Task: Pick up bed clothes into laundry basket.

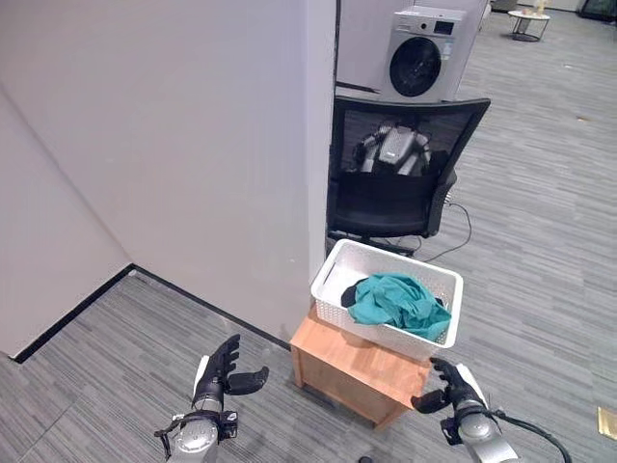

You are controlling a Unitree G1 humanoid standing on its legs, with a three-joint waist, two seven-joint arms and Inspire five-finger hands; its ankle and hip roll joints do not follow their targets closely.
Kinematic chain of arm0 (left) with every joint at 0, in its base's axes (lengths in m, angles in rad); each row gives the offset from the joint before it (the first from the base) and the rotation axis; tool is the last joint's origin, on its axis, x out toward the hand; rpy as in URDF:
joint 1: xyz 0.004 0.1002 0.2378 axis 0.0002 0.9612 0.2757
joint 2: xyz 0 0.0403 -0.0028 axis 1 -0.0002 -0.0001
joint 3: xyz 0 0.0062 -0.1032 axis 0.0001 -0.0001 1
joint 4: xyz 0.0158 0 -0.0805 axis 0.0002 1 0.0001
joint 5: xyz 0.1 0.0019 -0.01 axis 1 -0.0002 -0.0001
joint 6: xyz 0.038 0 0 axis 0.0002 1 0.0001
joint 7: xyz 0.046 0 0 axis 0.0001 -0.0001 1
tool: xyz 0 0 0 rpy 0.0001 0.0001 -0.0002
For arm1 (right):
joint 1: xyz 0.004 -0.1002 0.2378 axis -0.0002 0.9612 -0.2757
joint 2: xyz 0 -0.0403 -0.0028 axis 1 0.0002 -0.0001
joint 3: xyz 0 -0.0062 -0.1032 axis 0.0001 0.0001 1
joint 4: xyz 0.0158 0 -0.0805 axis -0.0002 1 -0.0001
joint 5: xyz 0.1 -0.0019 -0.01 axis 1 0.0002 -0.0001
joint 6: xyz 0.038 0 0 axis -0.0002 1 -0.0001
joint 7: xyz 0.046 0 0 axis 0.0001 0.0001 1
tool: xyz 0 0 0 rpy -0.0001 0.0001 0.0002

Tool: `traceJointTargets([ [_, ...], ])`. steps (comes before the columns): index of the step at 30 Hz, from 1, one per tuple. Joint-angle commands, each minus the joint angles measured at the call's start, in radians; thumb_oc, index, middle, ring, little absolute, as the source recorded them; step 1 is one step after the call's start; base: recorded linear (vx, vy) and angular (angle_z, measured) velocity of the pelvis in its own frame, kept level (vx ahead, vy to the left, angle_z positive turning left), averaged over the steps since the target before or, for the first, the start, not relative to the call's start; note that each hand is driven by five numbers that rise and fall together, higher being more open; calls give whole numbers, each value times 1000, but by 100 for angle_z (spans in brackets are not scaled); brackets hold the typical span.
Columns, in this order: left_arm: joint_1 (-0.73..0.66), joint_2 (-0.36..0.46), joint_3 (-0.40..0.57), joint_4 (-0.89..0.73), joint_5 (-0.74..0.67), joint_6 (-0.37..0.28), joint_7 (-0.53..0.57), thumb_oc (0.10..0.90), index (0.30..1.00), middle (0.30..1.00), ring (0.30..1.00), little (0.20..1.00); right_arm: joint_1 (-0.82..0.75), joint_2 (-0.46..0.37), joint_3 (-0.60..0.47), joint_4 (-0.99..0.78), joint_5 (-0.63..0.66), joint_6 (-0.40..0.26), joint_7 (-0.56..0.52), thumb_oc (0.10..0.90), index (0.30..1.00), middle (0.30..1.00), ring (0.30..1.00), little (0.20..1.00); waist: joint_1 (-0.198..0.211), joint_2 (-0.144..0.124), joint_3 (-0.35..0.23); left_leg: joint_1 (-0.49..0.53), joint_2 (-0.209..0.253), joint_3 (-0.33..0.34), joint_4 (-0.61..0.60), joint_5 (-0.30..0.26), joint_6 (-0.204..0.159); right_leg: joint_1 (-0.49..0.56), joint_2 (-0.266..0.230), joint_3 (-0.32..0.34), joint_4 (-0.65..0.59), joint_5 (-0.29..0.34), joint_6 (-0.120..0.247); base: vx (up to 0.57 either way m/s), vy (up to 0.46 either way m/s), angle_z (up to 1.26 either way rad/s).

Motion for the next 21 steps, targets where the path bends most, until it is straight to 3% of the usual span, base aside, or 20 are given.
traceJointTargets([
  [1,-121,24,-15,-29,-4,-84,32,800,900,900,900,900,-123,12,8,11,-2,-57,-58,800,900,900,900,900,11,-35,7,41,28,-11,7,-71,-16,28,-56,-23,17,-91,65,0,0,0],
  [4,-129,26,-32,-45,-18,-83,49,800,900,900,900,900,-125,35,33,46,12,-51,-50,800,900,900,900,900,8,-29,35,41,30,-30,7,-72,-7,-31,-48,-7,135,-108,57,-105,-4,3],
  [6,-149,35,-36,-48,-31,-87,65,800,900,900,900,900,-129,56,45,68,26,-45,-36,800,900,900,900,900,-5,-19,67,22,44,-55,7,-57,-3,-102,-12,73,253,-149,80,-144,-9,7],
  [7,-155,40,-42,-53,-30,-87,73,800,900,900,900,900,-124,66,48,81,33,-43,-31,800,900,900,900,900,-13,-16,72,6,47,-73,7,-48,-2,-132,15,165,311,-181,88,-118,-99,50],
  [8,-171,39,-55,-46,-35,-98,74,800,900,900,900,900,-108,80,59,128,48,-39,-18,800,900,900,900,900,-27,-18,79,-40,42,-126,17,-31,0,-119,61,371,314,-232,69,-135,-144,82],
  [9,-176,37,-66,-38,-42,-103,71,800,900,900,900,900,-108,80,71,166,48,-37,-13,800,900,900,900,900,-29,-27,83,-63,34,-143,23,-21,-2,-89,59,414,275,-236,43,-113,-126,118],
  [10,-176,37,-66,-38,-42,-103,71,800,900,900,900,900,-108,80,71,166,48,-37,-13,800,900,900,900,900,-30,-28,84,-63,34,-143,23,-21,-2,-88,59,414,274,-236,43,-124,-163,125],
  [12,-162,36,-54,-25,-53,-101,74,800,900,900,900,900,-126,74,101,204,25,-32,2,800,900,900,900,900,5,-30,77,-109,55,-165,31,15,-21,-35,55,374,169,-228,6,-206,-427,73],
  [14,-147,25,-46,-19,-66,-94,62,800,900,900,900,900,-124,64,112,210,13,-33,16,800,900,900,900,900,15,-34,99,-168,61,-178,110,23,-31,-4,56,334,131,-211,-9,-221,-324,62],
  [16,-148,20,-47,-14,-68,-93,51,800,900,900,900,900,-130,53,121,217,4,-28,23,800,900,900,900,900,3,-59,131,-184,50,-113,258,-43,-18,-10,33,273,126,-192,-24,-352,-231,102],
  [19,-133,25,-42,-22,-58,-89,26,800,900,900,900,900,-106,43,116,216,4,-25,36,800,900,900,900,900,-26,-93,127,-165,10,-14,644,-126,-14,-34,13,180,98,-136,-64,-386,-410,157],
  [20,-131,29,-38,-21,-54,-86,14,800,900,900,900,900,-101,43,109,220,6,-23,42,800,900,900,900,900,-34,-100,107,-139,-9,12,680,-125,-14,-49,9,149,91,-129,-71,-228,-386,83],
  [21,-129,31,-38,-21,-48,-82,9,800,900,900,900,900,-94,39,102,223,7,-23,44,800,900,900,900,900,-56,-90,96,-81,-8,40,736,-147,-27,-43,26,98,81,-131,-78,-175,-324,49],
])
